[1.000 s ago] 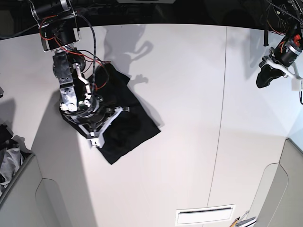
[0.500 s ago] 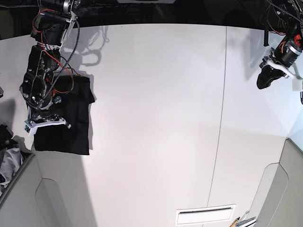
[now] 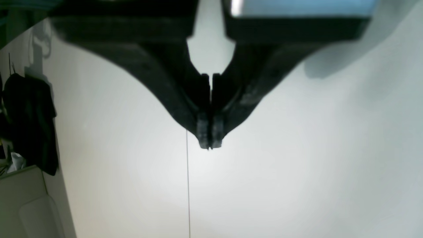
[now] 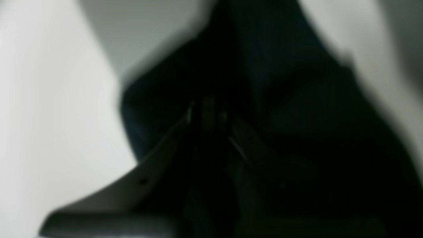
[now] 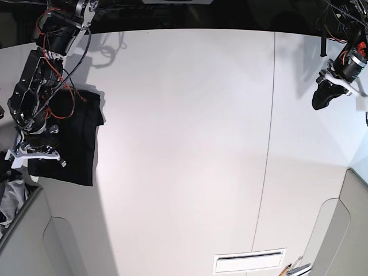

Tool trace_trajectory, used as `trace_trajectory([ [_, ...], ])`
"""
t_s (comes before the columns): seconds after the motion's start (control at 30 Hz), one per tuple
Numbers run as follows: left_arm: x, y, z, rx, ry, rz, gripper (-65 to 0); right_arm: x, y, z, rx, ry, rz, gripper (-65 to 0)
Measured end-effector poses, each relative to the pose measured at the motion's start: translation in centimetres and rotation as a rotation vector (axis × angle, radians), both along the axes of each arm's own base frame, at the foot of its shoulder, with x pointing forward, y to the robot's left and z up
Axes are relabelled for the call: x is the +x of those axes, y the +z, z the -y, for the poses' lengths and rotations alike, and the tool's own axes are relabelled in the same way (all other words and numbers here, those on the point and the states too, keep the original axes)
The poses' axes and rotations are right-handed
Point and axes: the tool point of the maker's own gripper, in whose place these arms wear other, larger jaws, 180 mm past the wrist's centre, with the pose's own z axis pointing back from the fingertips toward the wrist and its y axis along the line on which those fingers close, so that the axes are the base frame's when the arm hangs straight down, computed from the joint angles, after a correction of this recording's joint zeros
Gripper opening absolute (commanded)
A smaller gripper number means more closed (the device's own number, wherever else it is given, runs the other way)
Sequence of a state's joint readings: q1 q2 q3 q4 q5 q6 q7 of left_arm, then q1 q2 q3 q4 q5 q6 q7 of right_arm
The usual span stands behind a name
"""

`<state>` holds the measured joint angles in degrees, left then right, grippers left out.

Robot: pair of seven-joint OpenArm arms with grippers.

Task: Fold the T-shirt properly
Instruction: 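Drag the folded shirt with the right gripper to the table edge beside the right arm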

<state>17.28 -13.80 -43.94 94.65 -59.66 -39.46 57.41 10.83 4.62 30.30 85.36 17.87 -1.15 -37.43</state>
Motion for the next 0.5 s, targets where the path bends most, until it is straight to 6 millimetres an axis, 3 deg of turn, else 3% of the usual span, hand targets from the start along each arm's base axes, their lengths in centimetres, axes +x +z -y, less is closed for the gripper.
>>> trace_trajectory([
  [0.13,0.1,0.1,-0.1,0.001,0.004,0.007,-65.0,0.9,5.0,-0.2,-0.072,0.045,0.119,-65.0],
  [0.27,0.2,0.2,-0.1,0.001,0.008,0.013,-65.0,0.9,8.7,-1.5,-0.109,0.124,0.191,-65.0],
  [0.37,0.2,0.2,-0.1,0.001,0.008,0.013,-65.0,0.1,10.6,-3.0,-0.119,0.202,0.25,-65.0],
  [0.5,0.3,0.6,0.0,-0.019,0.009,0.032,-65.0,-2.0,11.4,-5.3,-0.139,0.308,0.283,-65.0],
])
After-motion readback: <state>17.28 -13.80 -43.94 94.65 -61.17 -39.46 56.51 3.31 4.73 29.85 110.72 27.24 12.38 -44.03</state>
